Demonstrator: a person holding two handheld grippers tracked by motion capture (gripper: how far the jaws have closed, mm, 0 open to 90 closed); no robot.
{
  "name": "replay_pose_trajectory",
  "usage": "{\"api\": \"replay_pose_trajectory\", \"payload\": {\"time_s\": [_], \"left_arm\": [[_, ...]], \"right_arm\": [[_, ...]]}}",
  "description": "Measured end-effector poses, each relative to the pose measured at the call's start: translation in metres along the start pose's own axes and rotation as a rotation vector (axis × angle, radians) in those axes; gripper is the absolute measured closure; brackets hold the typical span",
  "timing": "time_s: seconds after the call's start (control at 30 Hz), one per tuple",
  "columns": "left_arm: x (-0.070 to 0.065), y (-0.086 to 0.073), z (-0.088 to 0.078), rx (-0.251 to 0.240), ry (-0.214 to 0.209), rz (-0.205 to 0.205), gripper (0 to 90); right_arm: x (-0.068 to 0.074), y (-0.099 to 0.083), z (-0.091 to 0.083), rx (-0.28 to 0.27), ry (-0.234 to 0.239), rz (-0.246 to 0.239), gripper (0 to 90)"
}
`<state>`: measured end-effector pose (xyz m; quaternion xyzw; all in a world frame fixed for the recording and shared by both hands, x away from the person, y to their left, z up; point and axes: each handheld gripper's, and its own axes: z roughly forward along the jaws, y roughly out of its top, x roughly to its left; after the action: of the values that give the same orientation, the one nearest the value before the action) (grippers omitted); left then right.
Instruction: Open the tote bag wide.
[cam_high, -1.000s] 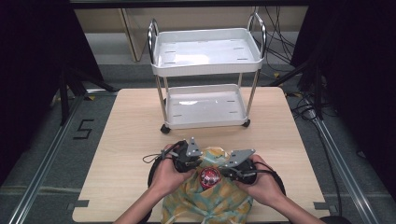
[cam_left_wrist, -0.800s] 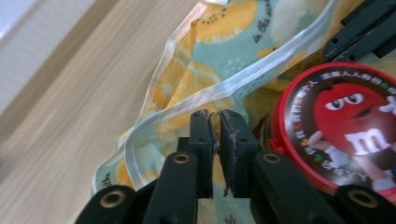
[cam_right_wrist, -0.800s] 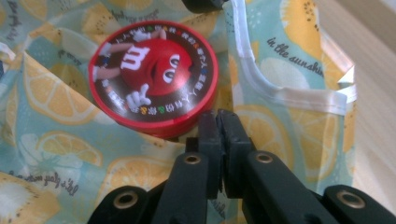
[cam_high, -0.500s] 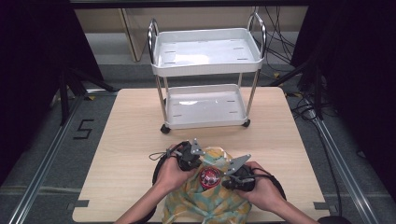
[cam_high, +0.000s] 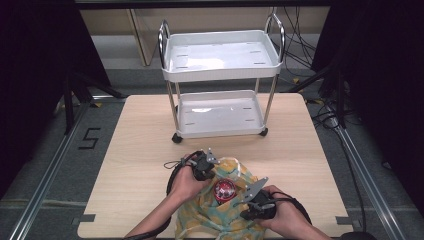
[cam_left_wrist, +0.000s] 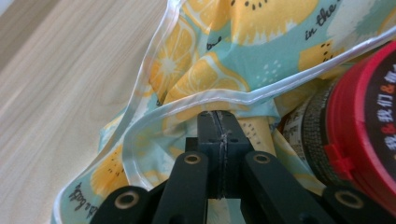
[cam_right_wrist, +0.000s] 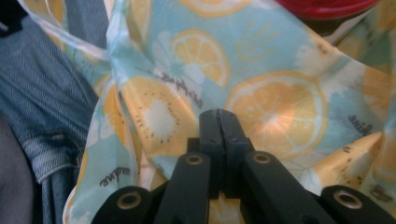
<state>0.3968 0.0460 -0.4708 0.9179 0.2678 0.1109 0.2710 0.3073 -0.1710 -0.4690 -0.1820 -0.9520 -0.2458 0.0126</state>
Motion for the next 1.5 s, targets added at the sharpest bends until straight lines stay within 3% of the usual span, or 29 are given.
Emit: {"api": "replay_pose_trajectory", "payload": {"time_s": [0.07,0.13,0.3,0.37,0.47,0.5,0.53,0.57,0.63,0.73,0.77,0.9,0.93,0.97,1.0,1.07,1.13,1.23,1.27,1.3,1.33,1.43,1.47,1.5], "left_arm": [[0.0,0.002,0.0,-0.002,0.006,0.003,88.8],[0.001,0.003,0.0,0.0,0.006,0.005,88.8],[0.001,0.002,0.006,0.009,-0.006,-0.02,88.9],[0.003,0.003,0.007,0.02,0.006,0.001,88.9],[0.002,0.004,0.009,0.021,-0.006,-0.015,88.9],[0.002,0.005,0.008,0.024,0.002,-0.001,88.8],[0.001,0.005,0.008,0.026,0.003,0.0,88.5],[0.001,0.005,0.007,0.024,0.004,0.002,87.7],[0.0,0.004,0.001,0.018,0.022,0.006,83.6],[-0.005,0.001,-0.016,-0.028,0.031,-0.001,76.4],[-0.006,0.001,-0.023,-0.036,0.026,-0.004,74.1],[-0.016,-0.006,-0.057,-0.104,0.007,-0.017,67.6],[-0.019,-0.007,-0.063,-0.118,-0.001,-0.015,67.1],[-0.024,-0.009,-0.071,-0.133,-0.013,-0.005,66.4],[-0.028,-0.01,-0.077,-0.123,-0.04,0.007,63.8],[-0.039,-0.014,-0.084,-0.135,-0.112,0.023,61.0],[-0.046,-0.018,-0.085,-0.104,-0.156,0.071,57.5],[-0.062,-0.027,-0.077,-0.05,-0.192,0.099,52.7],[-0.065,-0.029,-0.074,-0.05,-0.197,0.089,52.3],[-0.07,-0.032,-0.07,-0.073,-0.205,0.047,52.2],[-0.068,-0.033,-0.07,-0.043,-0.207,0.091,52.9],[-0.074,-0.036,-0.064,-0.032,-0.217,0.093,60.5],[-0.076,-0.037,-0.061,-0.043,-0.213,0.067,62.7],[-0.074,-0.037,-0.06,-0.02,-0.203,0.091,65.2]], "right_arm": [[0.001,0.001,-0.005,-0.002,0.008,0.051,90.0],[-0.006,0.004,-0.01,-0.068,-0.056,0.014,90.0],[-0.016,0.012,-0.024,-0.188,-0.142,0.083,90.0],[-0.021,0.015,-0.027,-0.214,-0.163,0.078,89.7],[-0.03,0.02,-0.025,-0.264,-0.201,0.094,88.9],[-0.031,0.021,-0.026,-0.238,-0.191,0.104,88.7],[-0.034,0.023,-0.023,-0.265,-0.194,0.112,88.5],[-0.037,0.024,-0.024,-0.245,-0.189,0.104,88.5],[-0.04,0.027,-0.02,-0.294,-0.191,0.139,88.6],[-0.042,0.029,-0.019,-0.274,-0.189,0.15,88.4],[-0.042,0.029,-0.019,-0.244,-0.181,0.151,88.4],[-0.046,0.029,-0.016,-0.235,-0.183,0.152,88.3],[-0.045,0.029,-0.014,-0.257,-0.184,0.168,88.2],[-0.048,0.028,-0.014,-0.241,-0.192,0.144,88.2],[-0.047,0.029,-0.015,-0.23,-0.183,0.17,88.0],[-0.047,0.029,-0.015,-0.229,-0.184,0.172,87.6],[-0.047,0.03,-0.013,-0.26,-0.187,0.172,87.3],[-0.047,0.029,-0.015,-0.26,-0.197,0.155,86.5],[-0.047,0.029,-0.019,-0.231,-0.188,0.154,86.1],[-0.047,0.029,-0.019,-0.231,-0.189,0.153,85.8],[-0.047,0.029,-0.019,-0.228,-0.191,0.155,85.6],[-0.046,0.028,-0.019,-0.217,-0.195,0.178,85.3],[-0.047,0.028,-0.018,-0.223,-0.201,0.17,85.1],[-0.047,0.028,-0.018,-0.222,-0.201,0.171,85.0]]}}
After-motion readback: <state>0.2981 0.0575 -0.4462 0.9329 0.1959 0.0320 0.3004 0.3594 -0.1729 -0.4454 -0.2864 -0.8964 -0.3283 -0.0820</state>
